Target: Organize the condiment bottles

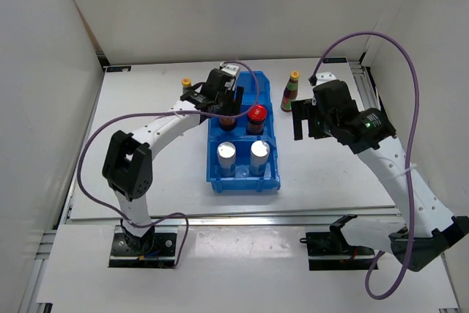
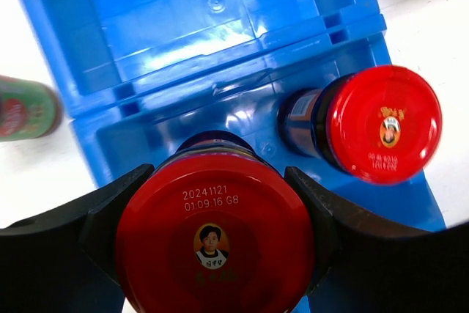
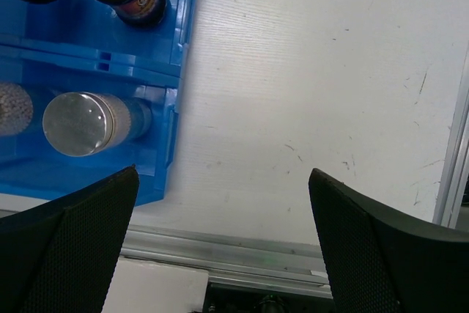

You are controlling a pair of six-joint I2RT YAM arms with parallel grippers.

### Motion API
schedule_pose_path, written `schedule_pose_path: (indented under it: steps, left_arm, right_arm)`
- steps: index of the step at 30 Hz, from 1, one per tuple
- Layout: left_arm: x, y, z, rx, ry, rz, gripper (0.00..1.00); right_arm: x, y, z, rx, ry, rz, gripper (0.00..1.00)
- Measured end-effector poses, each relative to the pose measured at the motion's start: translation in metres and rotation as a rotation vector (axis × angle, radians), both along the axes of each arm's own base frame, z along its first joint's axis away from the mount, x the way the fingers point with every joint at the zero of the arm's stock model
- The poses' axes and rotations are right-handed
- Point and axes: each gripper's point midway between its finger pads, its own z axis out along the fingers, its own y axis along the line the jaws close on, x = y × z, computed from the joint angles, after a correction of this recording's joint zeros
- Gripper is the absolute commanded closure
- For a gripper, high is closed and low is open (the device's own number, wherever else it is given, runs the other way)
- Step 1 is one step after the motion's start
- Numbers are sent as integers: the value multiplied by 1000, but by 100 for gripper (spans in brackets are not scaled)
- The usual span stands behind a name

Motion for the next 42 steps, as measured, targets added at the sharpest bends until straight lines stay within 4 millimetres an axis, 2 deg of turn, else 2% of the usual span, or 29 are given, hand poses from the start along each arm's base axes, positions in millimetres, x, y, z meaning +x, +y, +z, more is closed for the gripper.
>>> schedule_pose_path:
  steps: [9, 13, 16, 19, 22, 23, 31, 36, 39, 42]
  left_arm:
    - [6, -10, -38, -6, 60, 10, 70]
    - [5, -10, -45, -5, 70, 14, 64]
    - [5, -10, -45, -7, 70, 15, 47]
    - [6, -11, -46, -11, 63, 15, 21]
    - [6, -12, -47, -10, 58, 16, 11]
    - [7, -14, -45, -16, 51, 15, 0]
    - [10, -19, -36, -32, 15, 25, 0]
    - [11, -15, -9, -31, -41, 31, 0]
    - [11, -8, 28, -37, -120, 35, 0]
    - [5, 5, 75, -46, -216, 38, 0]
  right_arm:
    - [-4, -8, -2, -24, -4, -7, 0]
    - [-5, -9, -4, -31, -5, -12, 0]
    - [-5, -10, -4, -35, -4, -15, 0]
    - [-5, -11, -4, -35, -5, -16, 0]
    - [-5, -11, -4, -36, -5, -17, 0]
    - [-5, -11, -4, -36, -5, -17, 0]
    - [-6, -12, -5, -41, 1, -19, 0]
    - [-7, -15, -6, -45, 7, -34, 0]
    - [-1, -14, -5, -28, -9, -34, 0]
    - [9, -12, -7, 2, -53, -31, 0]
